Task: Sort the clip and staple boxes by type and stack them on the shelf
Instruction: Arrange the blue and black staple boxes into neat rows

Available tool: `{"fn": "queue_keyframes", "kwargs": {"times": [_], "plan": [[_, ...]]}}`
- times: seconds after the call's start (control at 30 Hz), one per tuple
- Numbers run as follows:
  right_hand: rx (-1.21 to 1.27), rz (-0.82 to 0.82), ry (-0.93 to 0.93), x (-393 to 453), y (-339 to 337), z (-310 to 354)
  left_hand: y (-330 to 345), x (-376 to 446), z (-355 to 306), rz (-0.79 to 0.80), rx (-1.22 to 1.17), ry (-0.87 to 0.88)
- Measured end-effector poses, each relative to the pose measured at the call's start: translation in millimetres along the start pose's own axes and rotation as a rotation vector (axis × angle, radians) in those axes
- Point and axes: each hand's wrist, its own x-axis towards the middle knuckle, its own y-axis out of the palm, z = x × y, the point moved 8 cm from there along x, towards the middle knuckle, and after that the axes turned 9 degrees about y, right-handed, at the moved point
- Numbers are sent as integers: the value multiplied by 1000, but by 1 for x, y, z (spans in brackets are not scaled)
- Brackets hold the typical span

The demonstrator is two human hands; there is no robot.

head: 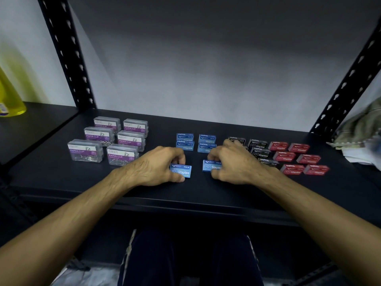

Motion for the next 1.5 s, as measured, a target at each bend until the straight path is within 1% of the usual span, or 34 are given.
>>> {"fn": "queue_keyframes", "kwargs": {"times": [0.27,0.47,0.77,1.13,1.5], "plan": [[86,4,12,-6,-2,-2,0,4,4,-5,-2,-19],[84,7,-1,-10,-3,-3,-1,4,5,8,34,-14],[83,-78,26,6,-16,-3,-19,25,6,-28,83,-33],[144,33,101,19,-4,-5,-18,40,16,20,129,-91],[160,7,101,22,2,-7,-13,41,17,-2,136,-70]]}}
